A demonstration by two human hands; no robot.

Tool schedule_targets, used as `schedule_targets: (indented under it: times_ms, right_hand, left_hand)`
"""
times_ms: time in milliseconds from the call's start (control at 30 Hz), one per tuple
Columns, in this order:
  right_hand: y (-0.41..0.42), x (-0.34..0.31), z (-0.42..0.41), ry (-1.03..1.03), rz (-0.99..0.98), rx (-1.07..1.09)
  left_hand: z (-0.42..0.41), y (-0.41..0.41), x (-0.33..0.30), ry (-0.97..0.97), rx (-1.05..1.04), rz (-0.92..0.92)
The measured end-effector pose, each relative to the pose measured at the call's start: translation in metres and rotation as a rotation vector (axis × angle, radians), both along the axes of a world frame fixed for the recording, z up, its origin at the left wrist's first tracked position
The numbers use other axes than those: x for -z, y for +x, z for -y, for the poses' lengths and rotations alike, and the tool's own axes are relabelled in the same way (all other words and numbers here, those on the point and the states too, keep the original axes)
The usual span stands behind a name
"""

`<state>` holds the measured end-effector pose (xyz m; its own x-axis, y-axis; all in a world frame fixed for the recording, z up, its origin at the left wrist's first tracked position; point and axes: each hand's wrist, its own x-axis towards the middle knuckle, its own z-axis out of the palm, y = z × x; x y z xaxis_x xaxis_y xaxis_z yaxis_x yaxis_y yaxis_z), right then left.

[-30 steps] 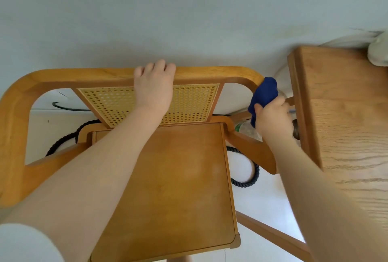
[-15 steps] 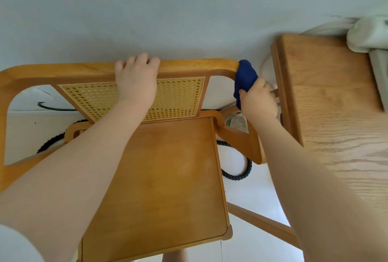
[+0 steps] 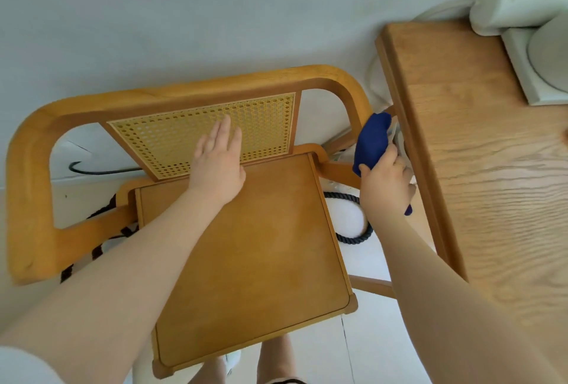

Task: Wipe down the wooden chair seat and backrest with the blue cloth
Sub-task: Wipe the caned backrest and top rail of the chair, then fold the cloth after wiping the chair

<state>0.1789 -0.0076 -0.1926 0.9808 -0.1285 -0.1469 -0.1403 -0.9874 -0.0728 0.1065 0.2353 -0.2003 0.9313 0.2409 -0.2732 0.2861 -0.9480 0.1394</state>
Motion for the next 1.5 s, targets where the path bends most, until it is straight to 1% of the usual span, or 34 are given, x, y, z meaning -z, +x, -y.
schedule_targets:
  times_ms: [67, 100, 200, 333, 367, 400, 433, 467, 500, 533, 567, 600, 633, 700, 767, 833, 900, 1033, 1100, 1200, 1267, 1367, 1500]
  right_hand:
    - [-0.017, 0.005, 0.005, 0.058, 0.025, 0.037]
    - [-0.026, 0.008, 0.006, 0.121, 0.028, 0.070]
    - [-0.039, 0.011, 0.007, 0.380, 0.052, 0.222]
    - [-0.055, 0.001, -0.006, 0.654, 0.061, 0.377]
    - [-0.062, -0.001, -0.011, 0.757, 0.014, 0.428]
    - [-0.066, -0.005, -0.020, 0.782, -0.112, 0.415]
    - [-0.071, -0.008, -0.027, 0.820, -0.178, 0.466]
    - [-0.079, -0.008, -0.032, 0.595, -0.343, 0.352]
    - [-0.085, -0.009, -0.041, 0.410, -0.440, 0.227]
    - [-0.086, -0.012, -0.052, 0.501, -0.507, 0.274]
    - [-0.091, -0.020, -0.063, 0.698, -0.528, 0.381]
    - [-0.099, -0.030, -0.073, 0.870, -0.605, 0.287]
    - [-0.106, -0.037, -0.084, 1.012, -0.597, 0.253]
    - [-0.117, -0.053, -0.105, 1.172, -0.679, 0.085]
    - [-0.121, -0.070, -0.118, 1.255, -0.852, -0.052]
    - [-0.120, -0.083, -0.120, 1.272, -1.005, -0.142]
    - [-0.122, -0.091, -0.116, 1.235, -1.072, -0.224]
    - [-0.123, -0.104, -0.100, 1.164, -1.133, -0.361]
    - [-0.124, -0.114, -0.092, 1.075, -1.121, -0.425]
    - [-0.121, -0.125, -0.076, 0.970, -1.079, -0.399]
    - [-0.112, -0.132, -0.061, 0.957, -1.074, -0.381]
    - [-0.094, -0.139, -0.031, 0.979, -1.072, -0.436]
    - [-0.073, -0.145, 0.025, 1.097, -1.069, -0.384]
  left_hand:
    - [0.006, -0.013, 0.001, -0.029, 0.015, -0.025]
    - [0.010, -0.020, 0.000, -0.046, 0.020, -0.031]
    - [0.017, -0.040, -0.002, -0.091, 0.043, -0.033]
    - [0.021, -0.067, -0.008, -0.131, 0.085, -0.062]
    - [0.019, -0.073, -0.010, -0.137, 0.089, -0.064]
    - [0.017, -0.079, -0.013, -0.141, 0.090, -0.066]
    - [0.014, -0.085, -0.015, -0.146, 0.092, -0.071]
    - [0.011, -0.091, -0.018, -0.153, 0.093, -0.080]
    - [0.008, -0.097, -0.021, -0.160, 0.093, -0.085]
    - [0.003, -0.102, -0.024, -0.176, 0.089, -0.077]
    - [-0.001, -0.107, -0.029, -0.212, 0.083, -0.059]
    - [-0.005, -0.110, -0.035, -0.286, 0.066, -0.033]
    - [-0.009, -0.114, -0.042, -0.389, 0.048, -0.008]
    - [-0.017, -0.120, -0.059, -0.605, 0.058, 0.024]
    - [-0.026, -0.127, -0.074, -0.716, 0.130, 0.040]
    - [-0.036, -0.134, -0.081, -0.683, 0.193, 0.094]
    - [-0.042, -0.140, -0.086, -0.628, 0.225, 0.157]
    - [-0.039, -0.142, -0.100, -0.631, 0.281, 0.264]
    - [-0.031, -0.138, -0.111, -0.659, 0.307, 0.287]
    - [-0.011, -0.132, -0.134, -0.784, 0.195, 0.219]
    - [0.004, -0.126, -0.147, -0.805, 0.123, 0.230]
    - [0.030, -0.115, -0.159, -0.874, 0.051, 0.227]
    - [0.082, -0.096, -0.164, -1.158, -0.137, 0.194]
